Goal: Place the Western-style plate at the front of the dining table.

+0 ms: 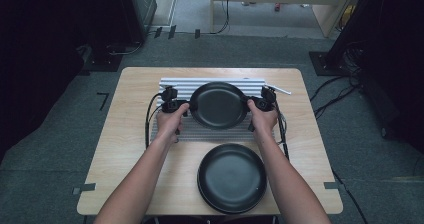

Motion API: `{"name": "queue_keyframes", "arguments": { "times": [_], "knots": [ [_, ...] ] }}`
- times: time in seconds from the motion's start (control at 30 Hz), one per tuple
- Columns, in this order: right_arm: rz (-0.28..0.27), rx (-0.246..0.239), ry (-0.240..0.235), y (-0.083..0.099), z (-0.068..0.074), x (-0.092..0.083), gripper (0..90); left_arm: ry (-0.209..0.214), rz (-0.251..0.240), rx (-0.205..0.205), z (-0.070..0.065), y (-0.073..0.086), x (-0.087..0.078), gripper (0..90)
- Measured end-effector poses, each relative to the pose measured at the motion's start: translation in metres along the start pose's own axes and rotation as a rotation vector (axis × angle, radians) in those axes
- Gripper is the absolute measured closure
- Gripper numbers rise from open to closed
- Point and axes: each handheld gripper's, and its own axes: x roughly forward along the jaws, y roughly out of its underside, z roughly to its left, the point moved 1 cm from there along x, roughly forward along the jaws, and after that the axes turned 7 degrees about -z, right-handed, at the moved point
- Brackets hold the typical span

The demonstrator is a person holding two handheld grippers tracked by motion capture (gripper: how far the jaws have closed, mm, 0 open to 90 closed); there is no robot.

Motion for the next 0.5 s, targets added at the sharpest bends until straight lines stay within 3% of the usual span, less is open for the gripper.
{"name": "queue_keyframes", "arguments": {
  "times": [0.1,0.23,0.33,0.5],
  "knots": [
    [0.002,-0.002,0.013,0.001,-0.001,0.011,79.9,-0.023,-0.006,-0.005,0.004,-0.003,0.004,75.9],
    [0.006,-0.052,0.038,0.002,0.001,0.021,79.0,-0.035,-0.001,-0.022,0.009,-0.003,0.008,75.7],
    [0.019,-0.029,0.044,0.004,-0.002,0.025,78.7,-0.044,0.007,-0.02,0.012,-0.003,0.011,75.7],
    [0.029,-0.04,0.068,0.006,-0.007,0.029,77.7,-0.055,0.016,-0.013,0.012,0.0,0.015,75.6]
  ]
}}
